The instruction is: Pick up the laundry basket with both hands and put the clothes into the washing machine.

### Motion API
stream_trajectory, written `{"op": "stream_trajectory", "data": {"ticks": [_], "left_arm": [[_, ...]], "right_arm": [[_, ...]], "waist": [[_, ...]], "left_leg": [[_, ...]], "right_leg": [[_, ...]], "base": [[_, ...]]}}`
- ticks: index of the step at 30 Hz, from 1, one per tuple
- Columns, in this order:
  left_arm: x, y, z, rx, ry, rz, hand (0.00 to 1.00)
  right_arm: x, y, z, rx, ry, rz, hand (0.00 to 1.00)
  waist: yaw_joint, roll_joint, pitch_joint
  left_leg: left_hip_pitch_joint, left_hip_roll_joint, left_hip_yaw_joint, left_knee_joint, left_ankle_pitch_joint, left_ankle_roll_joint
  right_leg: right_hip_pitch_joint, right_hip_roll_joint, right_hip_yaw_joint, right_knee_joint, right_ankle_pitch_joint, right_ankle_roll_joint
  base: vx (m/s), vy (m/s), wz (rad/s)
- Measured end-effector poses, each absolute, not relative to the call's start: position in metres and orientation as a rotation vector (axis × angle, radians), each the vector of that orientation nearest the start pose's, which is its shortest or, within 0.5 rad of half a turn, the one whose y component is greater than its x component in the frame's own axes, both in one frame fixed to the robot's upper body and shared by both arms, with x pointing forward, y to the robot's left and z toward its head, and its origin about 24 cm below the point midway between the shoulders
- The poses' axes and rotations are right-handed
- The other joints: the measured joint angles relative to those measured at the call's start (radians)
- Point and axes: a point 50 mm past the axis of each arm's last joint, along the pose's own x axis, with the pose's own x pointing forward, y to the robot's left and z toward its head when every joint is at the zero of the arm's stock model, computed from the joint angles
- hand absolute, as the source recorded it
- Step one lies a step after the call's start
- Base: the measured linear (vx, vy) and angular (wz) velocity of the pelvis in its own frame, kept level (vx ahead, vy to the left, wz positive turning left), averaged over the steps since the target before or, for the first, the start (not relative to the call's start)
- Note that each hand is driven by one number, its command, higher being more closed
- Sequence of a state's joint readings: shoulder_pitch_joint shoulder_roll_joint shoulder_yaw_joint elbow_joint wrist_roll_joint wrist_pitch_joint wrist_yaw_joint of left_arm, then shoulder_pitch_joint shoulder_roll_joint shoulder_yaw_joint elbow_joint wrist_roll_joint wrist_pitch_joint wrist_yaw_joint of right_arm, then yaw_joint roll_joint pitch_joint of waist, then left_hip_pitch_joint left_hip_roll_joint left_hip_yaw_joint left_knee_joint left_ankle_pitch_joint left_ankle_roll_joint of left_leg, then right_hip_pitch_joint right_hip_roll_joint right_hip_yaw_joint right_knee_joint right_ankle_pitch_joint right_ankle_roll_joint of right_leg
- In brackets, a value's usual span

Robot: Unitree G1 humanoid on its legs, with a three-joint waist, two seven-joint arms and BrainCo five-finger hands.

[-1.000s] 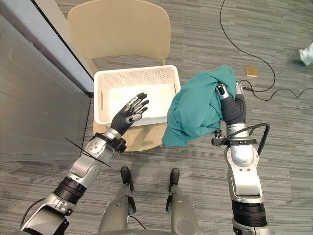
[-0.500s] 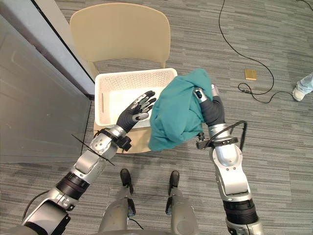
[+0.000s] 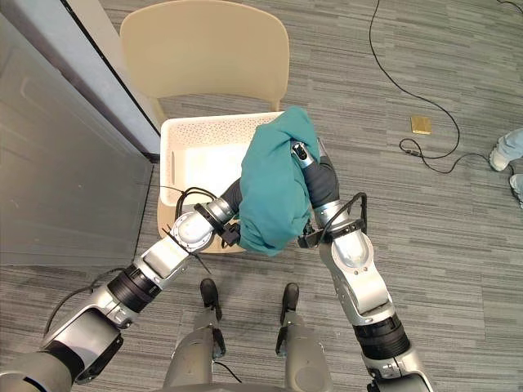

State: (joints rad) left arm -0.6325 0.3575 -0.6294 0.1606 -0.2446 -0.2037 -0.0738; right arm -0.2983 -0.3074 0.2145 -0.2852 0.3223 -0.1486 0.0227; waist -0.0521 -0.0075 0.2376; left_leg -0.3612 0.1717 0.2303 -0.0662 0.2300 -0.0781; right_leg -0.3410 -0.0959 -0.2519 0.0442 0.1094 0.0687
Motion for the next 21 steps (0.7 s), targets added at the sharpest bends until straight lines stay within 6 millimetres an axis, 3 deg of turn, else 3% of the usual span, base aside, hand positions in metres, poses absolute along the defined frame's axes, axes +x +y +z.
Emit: {"op": "stream_trajectory", "data": {"ticks": [6,11,14,21], "left_arm": [[0.308,0.046,0.153,0.313,-0.482,-0.719,0.0],[0.31,0.068,0.174,0.262,-0.558,-0.618,0.0],[0.308,0.083,0.175,0.216,-0.577,-0.563,0.0],[0.305,0.1,0.184,0.152,-0.633,-0.485,0.0]], "right_arm": [[0.269,-0.124,0.186,-0.011,-0.629,0.391,1.0],[0.27,-0.145,0.188,-0.091,-0.629,0.332,1.0],[0.27,-0.157,0.189,-0.095,-0.633,0.28,1.0],[0.27,-0.163,0.192,-0.121,-0.64,0.283,1.0]], "waist": [[0.003,-0.001,0.011],[0.008,-0.001,0.029],[0.012,-0.002,0.029],[0.011,-0.016,0.066]], "left_leg": [[-0.01,-0.007,-0.008,0.001,0.0,0.001],[-0.009,-0.014,-0.012,0.001,0.0,0.0],[-0.009,-0.016,-0.012,0.002,-0.003,0.004],[-0.012,-0.015,-0.011,0.013,-0.008,0.01]], "right_leg": [[-0.012,-0.01,-0.004,0.014,-0.003,0.003],[-0.014,-0.021,-0.018,0.041,-0.022,0.008],[-0.014,-0.023,-0.019,0.043,-0.026,0.009],[-0.019,-0.026,-0.018,0.058,-0.033,0.008]], "base": [[0.0,0.001,0.01],[0.01,0.001,0.09],[0.01,-0.002,0.02],[0.0,0.0,0.0]]}}
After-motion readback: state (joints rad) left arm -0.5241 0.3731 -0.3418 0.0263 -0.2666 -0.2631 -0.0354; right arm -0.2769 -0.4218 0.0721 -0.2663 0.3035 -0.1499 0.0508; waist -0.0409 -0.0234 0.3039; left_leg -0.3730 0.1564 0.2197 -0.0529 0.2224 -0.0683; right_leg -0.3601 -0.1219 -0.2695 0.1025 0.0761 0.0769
